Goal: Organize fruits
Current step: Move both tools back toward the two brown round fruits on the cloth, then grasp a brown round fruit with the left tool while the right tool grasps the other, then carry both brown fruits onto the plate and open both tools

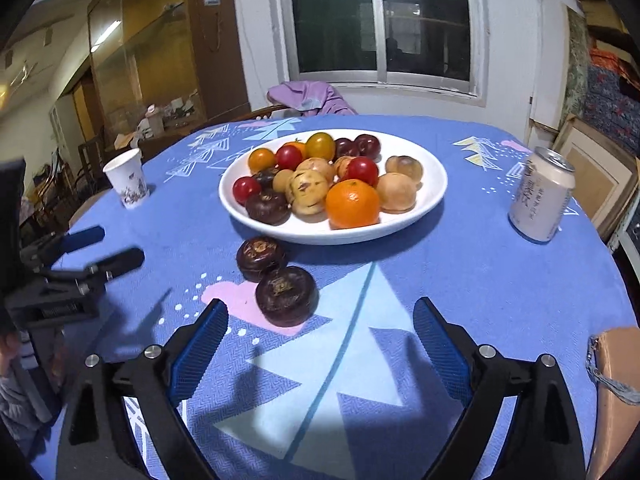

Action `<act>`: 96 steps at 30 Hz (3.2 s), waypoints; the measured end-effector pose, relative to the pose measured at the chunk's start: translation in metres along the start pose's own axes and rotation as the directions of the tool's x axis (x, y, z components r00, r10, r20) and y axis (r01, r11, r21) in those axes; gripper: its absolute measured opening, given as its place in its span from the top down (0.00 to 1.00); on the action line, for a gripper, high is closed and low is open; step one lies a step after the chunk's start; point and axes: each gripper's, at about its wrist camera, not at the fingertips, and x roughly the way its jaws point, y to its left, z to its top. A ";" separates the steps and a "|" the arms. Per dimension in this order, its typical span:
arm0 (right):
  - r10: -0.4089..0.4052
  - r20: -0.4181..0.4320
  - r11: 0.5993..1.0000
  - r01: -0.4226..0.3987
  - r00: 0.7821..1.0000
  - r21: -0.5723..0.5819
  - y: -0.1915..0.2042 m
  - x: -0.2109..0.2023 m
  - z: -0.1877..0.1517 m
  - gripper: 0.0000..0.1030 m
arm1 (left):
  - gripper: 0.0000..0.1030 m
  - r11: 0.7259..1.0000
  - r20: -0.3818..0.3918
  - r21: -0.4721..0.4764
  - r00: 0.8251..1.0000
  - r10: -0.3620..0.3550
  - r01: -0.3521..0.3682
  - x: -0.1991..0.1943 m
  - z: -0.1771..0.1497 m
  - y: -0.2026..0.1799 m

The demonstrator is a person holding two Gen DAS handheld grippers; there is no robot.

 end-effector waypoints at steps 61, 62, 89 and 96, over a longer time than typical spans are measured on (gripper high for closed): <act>-0.043 -0.170 0.996 0.056 0.985 0.073 -0.039 0.044 0.006 0.50 | 0.62 0.968 -0.211 0.169 0.966 -0.149 0.186 0.087 0.036 -0.119; -0.045 -0.168 0.995 0.058 0.985 0.076 -0.039 0.043 0.007 0.52 | 0.62 0.968 -0.210 0.172 0.967 -0.147 0.184 0.087 0.036 -0.119; 0.008 -0.120 0.998 -0.016 0.993 -0.063 0.013 0.007 -0.012 0.57 | 0.62 0.966 -0.073 0.199 0.986 -0.152 0.164 -0.004 -0.003 -0.084; 0.030 0.006 0.999 -0.029 1.000 -0.017 0.006 -0.045 -0.014 0.57 | 0.62 0.962 0.057 0.250 0.991 -0.123 0.105 -0.048 0.011 -0.096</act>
